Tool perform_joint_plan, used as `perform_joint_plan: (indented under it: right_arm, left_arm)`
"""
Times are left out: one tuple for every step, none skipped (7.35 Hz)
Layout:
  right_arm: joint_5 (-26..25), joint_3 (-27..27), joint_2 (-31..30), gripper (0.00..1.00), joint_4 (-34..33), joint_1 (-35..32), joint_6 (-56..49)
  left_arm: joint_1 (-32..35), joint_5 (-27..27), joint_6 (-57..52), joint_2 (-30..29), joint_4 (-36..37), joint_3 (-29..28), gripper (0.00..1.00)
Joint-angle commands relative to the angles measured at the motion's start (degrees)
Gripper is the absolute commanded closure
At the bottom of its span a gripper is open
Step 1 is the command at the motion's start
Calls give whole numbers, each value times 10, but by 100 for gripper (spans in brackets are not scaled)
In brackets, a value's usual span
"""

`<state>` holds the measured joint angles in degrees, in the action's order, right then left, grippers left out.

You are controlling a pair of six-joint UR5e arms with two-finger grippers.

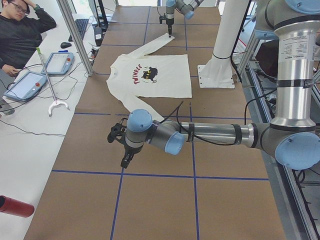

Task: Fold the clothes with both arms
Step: 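Grasp the sleeve cuff nearest the right gripper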

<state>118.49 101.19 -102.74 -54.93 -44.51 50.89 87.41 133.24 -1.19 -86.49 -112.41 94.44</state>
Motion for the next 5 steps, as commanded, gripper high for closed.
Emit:
perform_joint_plan:
  right_arm:
    - [0, -1, 1, 20, 0, -1, 0]
    - [0, -1, 1, 34, 0, -1, 0]
    - [0, 0, 1, 58, 0, -1, 0]
    - [1, 1, 1, 79, 0, -1, 0]
    - [1, 1, 1, 92, 0, -1, 0]
  left_arm:
    - [0, 0, 1, 0, 0, 1, 0]
    - [0, 0, 1, 0, 0, 1, 0]
    - [0, 0, 1, 0, 0, 2, 0]
    - [0, 0, 1, 0, 0, 1, 0]
    - [0, 0, 1, 0, 0, 2, 0]
